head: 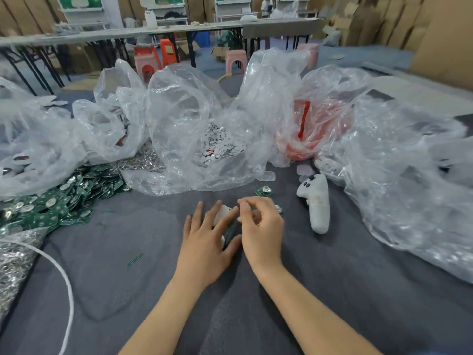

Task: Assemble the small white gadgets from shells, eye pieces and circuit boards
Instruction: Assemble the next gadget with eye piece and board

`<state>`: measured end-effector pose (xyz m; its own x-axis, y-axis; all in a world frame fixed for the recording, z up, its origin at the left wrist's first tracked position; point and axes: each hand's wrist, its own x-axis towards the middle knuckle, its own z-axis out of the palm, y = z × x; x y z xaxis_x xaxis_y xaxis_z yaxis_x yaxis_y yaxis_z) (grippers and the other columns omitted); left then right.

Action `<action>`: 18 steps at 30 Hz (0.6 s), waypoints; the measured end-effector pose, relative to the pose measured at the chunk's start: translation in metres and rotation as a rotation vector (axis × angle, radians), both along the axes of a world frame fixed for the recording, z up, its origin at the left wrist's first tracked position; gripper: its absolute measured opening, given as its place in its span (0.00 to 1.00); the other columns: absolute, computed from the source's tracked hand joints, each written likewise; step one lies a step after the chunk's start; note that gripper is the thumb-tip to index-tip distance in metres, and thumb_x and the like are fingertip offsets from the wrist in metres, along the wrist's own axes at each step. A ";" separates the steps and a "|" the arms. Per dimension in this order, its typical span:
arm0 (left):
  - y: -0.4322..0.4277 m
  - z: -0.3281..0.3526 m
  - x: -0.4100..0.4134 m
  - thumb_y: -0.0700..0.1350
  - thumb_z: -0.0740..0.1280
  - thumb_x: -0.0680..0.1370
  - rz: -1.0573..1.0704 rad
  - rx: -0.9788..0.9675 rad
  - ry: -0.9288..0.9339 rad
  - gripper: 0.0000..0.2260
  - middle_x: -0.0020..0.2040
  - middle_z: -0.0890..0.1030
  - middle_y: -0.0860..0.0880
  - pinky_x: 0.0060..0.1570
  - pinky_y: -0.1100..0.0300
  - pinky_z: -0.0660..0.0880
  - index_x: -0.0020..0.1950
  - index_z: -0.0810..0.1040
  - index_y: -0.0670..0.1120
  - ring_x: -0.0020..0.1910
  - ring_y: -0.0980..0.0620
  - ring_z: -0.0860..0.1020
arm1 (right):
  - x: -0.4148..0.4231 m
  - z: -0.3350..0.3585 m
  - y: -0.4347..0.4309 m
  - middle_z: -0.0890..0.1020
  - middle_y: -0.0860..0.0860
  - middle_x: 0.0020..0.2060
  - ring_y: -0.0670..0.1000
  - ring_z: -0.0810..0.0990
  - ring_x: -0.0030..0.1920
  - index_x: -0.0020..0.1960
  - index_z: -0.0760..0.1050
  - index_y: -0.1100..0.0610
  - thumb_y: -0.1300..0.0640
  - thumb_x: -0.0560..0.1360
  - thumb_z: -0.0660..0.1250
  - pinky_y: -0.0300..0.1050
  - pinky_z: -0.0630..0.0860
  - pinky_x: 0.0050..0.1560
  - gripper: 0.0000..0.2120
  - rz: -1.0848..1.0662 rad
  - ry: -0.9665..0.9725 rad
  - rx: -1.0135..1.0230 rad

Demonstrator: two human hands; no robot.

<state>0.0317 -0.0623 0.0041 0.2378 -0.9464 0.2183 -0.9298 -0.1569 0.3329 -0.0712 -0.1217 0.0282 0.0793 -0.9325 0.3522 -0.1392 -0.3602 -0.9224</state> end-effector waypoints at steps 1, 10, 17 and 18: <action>-0.005 0.000 0.000 0.56 0.63 0.78 0.009 -0.033 0.028 0.22 0.75 0.63 0.52 0.72 0.47 0.55 0.71 0.66 0.61 0.75 0.44 0.57 | -0.002 0.009 -0.009 0.79 0.49 0.45 0.44 0.77 0.39 0.48 0.80 0.56 0.64 0.75 0.65 0.32 0.73 0.43 0.06 -0.002 0.004 -0.027; -0.010 0.003 0.001 0.37 0.71 0.72 0.160 -0.246 0.130 0.05 0.46 0.75 0.48 0.46 0.50 0.71 0.43 0.78 0.46 0.45 0.43 0.72 | -0.034 0.094 -0.234 0.79 0.58 0.55 0.55 0.78 0.50 0.63 0.72 0.65 0.66 0.79 0.57 0.42 0.75 0.41 0.14 -0.285 0.424 0.272; -0.010 0.005 -0.001 0.36 0.71 0.71 0.176 -0.240 0.148 0.06 0.45 0.76 0.49 0.45 0.48 0.72 0.42 0.77 0.46 0.43 0.44 0.72 | -0.029 0.059 -0.263 0.79 0.60 0.56 0.60 0.78 0.56 0.58 0.75 0.63 0.62 0.77 0.61 0.46 0.70 0.45 0.11 -0.116 1.060 0.221; -0.010 0.005 -0.002 0.36 0.71 0.71 0.179 -0.236 0.143 0.06 0.45 0.76 0.49 0.45 0.48 0.72 0.42 0.77 0.46 0.43 0.44 0.72 | -0.028 0.059 -0.264 0.79 0.60 0.56 0.60 0.78 0.55 0.58 0.75 0.63 0.62 0.77 0.60 0.47 0.71 0.45 0.12 -0.121 1.100 0.201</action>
<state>0.0301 -0.0728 0.0090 0.4400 -0.8140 0.3792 -0.8356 -0.2164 0.5049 -0.0987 -0.3856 0.0874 0.1598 -0.9871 -0.0114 -0.9371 -0.1481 -0.3160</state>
